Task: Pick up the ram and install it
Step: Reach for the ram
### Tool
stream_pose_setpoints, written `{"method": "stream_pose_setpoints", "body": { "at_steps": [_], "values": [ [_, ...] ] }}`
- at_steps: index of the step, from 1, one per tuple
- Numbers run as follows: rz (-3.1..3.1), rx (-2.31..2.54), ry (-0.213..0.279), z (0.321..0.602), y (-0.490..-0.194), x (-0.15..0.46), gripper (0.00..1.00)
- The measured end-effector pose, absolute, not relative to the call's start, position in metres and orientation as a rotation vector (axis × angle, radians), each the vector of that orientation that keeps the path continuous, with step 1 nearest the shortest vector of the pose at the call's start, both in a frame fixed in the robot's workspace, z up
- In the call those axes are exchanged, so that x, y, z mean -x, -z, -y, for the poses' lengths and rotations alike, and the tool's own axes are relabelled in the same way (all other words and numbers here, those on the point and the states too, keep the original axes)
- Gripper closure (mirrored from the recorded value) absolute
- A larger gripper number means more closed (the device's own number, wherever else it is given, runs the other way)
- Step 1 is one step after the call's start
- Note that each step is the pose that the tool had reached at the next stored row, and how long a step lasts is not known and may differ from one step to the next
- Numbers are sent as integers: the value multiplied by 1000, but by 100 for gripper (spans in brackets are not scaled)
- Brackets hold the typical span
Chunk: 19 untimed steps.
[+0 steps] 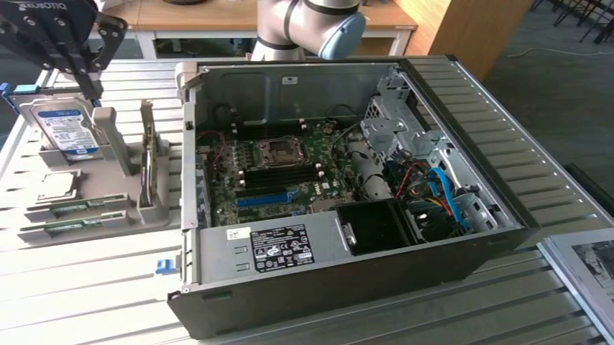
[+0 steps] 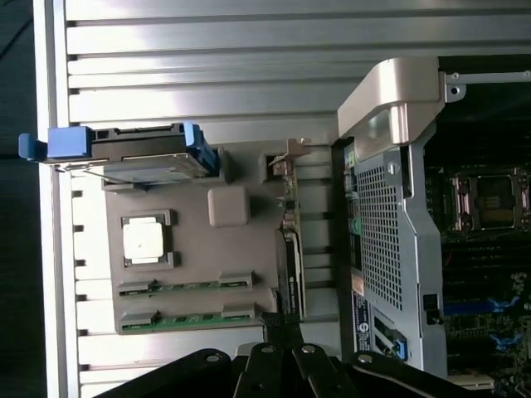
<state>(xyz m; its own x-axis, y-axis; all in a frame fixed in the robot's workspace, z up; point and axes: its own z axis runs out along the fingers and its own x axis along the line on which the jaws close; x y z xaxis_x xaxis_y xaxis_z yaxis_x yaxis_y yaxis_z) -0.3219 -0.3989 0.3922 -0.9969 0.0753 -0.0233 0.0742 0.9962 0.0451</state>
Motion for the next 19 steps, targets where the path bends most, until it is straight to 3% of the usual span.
{"method": "stream_pose_setpoints", "body": {
  "at_steps": [19],
  "values": [
    [-3114, -117, -69, 399, -392, 366, 90]
  ]
}}
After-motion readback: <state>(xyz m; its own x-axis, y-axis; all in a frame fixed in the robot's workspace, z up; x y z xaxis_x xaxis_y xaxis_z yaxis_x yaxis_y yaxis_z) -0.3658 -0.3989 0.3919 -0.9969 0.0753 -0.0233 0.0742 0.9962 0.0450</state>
